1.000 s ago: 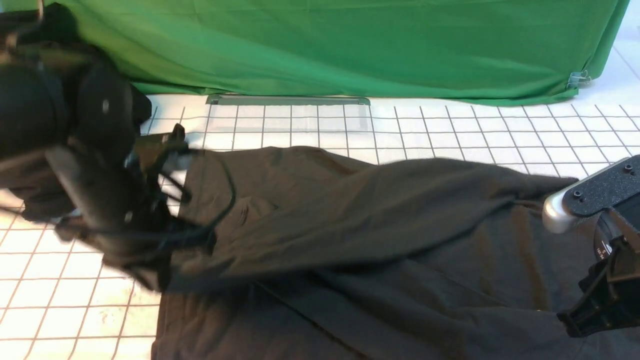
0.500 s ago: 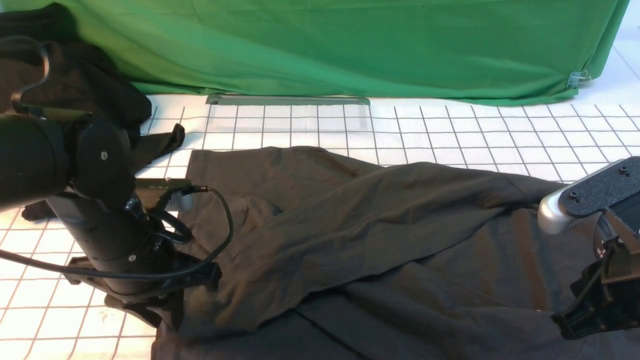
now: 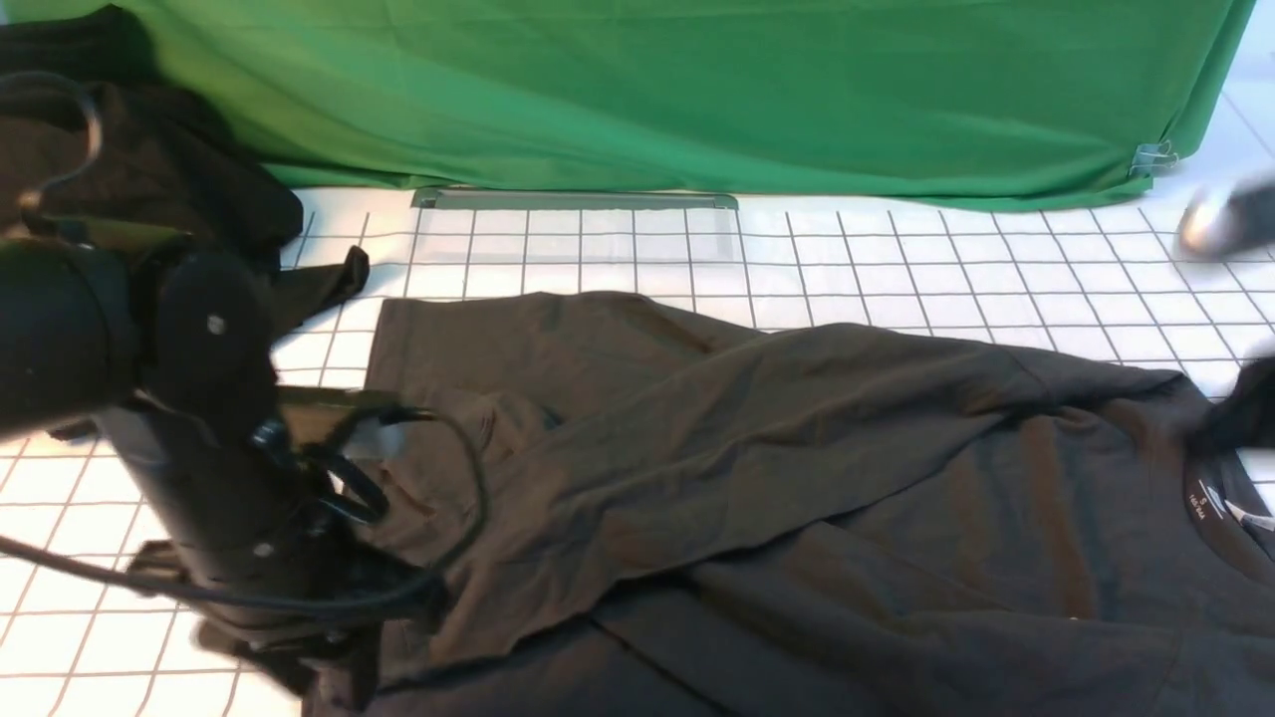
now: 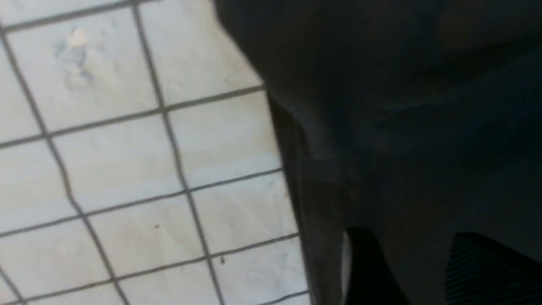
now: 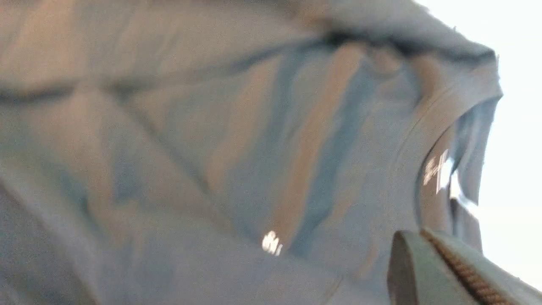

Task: Fold a long-sleeved shirt over a white checkered tablecloth.
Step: 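Grasp the near edge of the shirt at its hem and shoulder corners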

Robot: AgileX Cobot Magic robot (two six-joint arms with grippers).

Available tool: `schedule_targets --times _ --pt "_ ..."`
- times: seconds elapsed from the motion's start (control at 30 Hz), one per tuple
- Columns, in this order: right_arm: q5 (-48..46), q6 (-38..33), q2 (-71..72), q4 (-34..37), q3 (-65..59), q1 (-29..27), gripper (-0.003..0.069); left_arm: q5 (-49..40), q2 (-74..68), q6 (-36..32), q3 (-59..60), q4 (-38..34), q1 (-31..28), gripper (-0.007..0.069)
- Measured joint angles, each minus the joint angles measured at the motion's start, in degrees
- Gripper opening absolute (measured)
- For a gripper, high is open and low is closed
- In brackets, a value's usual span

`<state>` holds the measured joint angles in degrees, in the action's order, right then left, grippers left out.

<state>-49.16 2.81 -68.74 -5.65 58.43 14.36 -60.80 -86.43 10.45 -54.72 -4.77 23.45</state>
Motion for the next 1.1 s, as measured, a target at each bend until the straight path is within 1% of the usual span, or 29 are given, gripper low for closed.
schedule_targets --times 0.03,0.07,0.1,0.13,0.17,0.23,0.3,0.33,0.37,0.4,0.43,0.47,0.5,0.53,0.6,0.63,0.67,0.73,0.8,0.97,1.03,1.1 --pt "-1.9 -6.6 -3.0 7.5 4.9 -3.8 -0.0002 1.8 0.1 0.0 0.0 -0.3 2.1 0.0150" --pt "-3.3 -10.9 -5.0 12.7 7.2 -5.5 -0.0002 3.0 0.0 0.0 0.0 -0.7 3.8 0.0094" --pt "-4.6 -13.7 -7.0 16.3 9.5 -6.9 -0.0002 4.1 -0.1 0.0 0.0 -1.2 5.4 0.0054" --pt "-6.1 -16.8 -10.0 20.3 12.6 -7.6 0.0000 5.1 -0.2 0.0 0.0 -1.7 6.9 0.0029" --pt "-6.5 -18.2 -12.1 22.0 14.7 -7.6 0.0004 5.8 -0.4 0.0 0.0 -2.1 8.3 0.0015" --pt "-7.0 -20.0 -17.0 23.9 19.2 -6.6 0.0030 6.7 -1.2 -0.1 0.0 -2.6 10.2 0.0001" --pt "-6.5 -21.0 -21.8 24.2 24.7 -4.3 0.0087 7.9 -2.4 -0.1 0.1 -3.2 10.8 -0.0003" --pt "-5.8 -22.1 -24.8 24.3 27.8 -2.8 0.0144 9.1 -3.4 -0.1 0.1 -3.3 10.9 -0.0004" --pt "-5.7 -22.1 -25.3 24.3 28.3 -2.5 0.0153 9.2 -3.8 -0.1 0.1 -3.3 10.9 -0.0004" --pt "-5.3 -23.2 -27.4 24.5 30.5 -1.4 0.0188 10.0 -4.6 -0.1 0.1 -3.3 10.9 -0.0004" --pt "-4.8 -26.3 -32.0 24.7 35.1 0.9 0.0253 11.6 -6.0 -0.1 0.1 -3.1 10.9 -0.0004" --pt "-4.8 -28.4 -35.0 24.8 38.0 2.3 0.0277 13.2 -7.1 -0.1 0.1 -2.8 10.9 -0.0004" --pt "-4.8 -29.6 -37.4 24.9 40.4 3.5 0.0286 15.1 -8.1 -0.1 0.2 -2.3 10.9 -0.0004" --pt "-4.8 -30.9 -41.1 25.0 43.8 5.2 0.0280 17.1 -8.9 -0.1 0.2 -1.9 10.9 -0.0004" --pt "-4.8 -31.6 -45.9 25.3 48.3 7.2 0.0235 21.2 -10.5 0.1 0.2 -1.5 10.8 -0.0004" --pt "-4.8 -32.1 -50.5 25.5 52.3 8.5 0.0171 23.3 -11.1 0.8 0.2 -1.3 10.8 -0.0004" --pt "-4.9 -32.1 -52.1 25.5 53.2 8.8 0.0140 24.4 -11.5 1.5 0.2 -1.1 10.8 -0.0004" --pt "-5.8 -32.2 -56.7 25.9 57.6 9.6 0.0051 26.6 -11.9 3.0 0.2 -0.5 10.8 -0.0004" --pt "-7.4 -32.2 -59.8 26.0 59.8 9.7 0.0019 27.9 -12.2 4.2 0.2 0.1 10.8 -0.0004" --pt "-9.1 -33.0 -64.9 27.7 61.4 10.0 0.0000 31.0 -13.3 6.8 0.2 1.5 10.0 -0.0004" --pt "-8.2 -33.5 -66.3 28.2 61.5 10.4 -0.0001 31.7 -14.2 7.4 0.1 0.7 8.8 -0.0004" --pt "-7.0 -33.7 -67.9 28.6 61.8 10.6 -0.0002 31.7 -14.8 7.5 -0.2 -2.3 7.2 -0.0004"
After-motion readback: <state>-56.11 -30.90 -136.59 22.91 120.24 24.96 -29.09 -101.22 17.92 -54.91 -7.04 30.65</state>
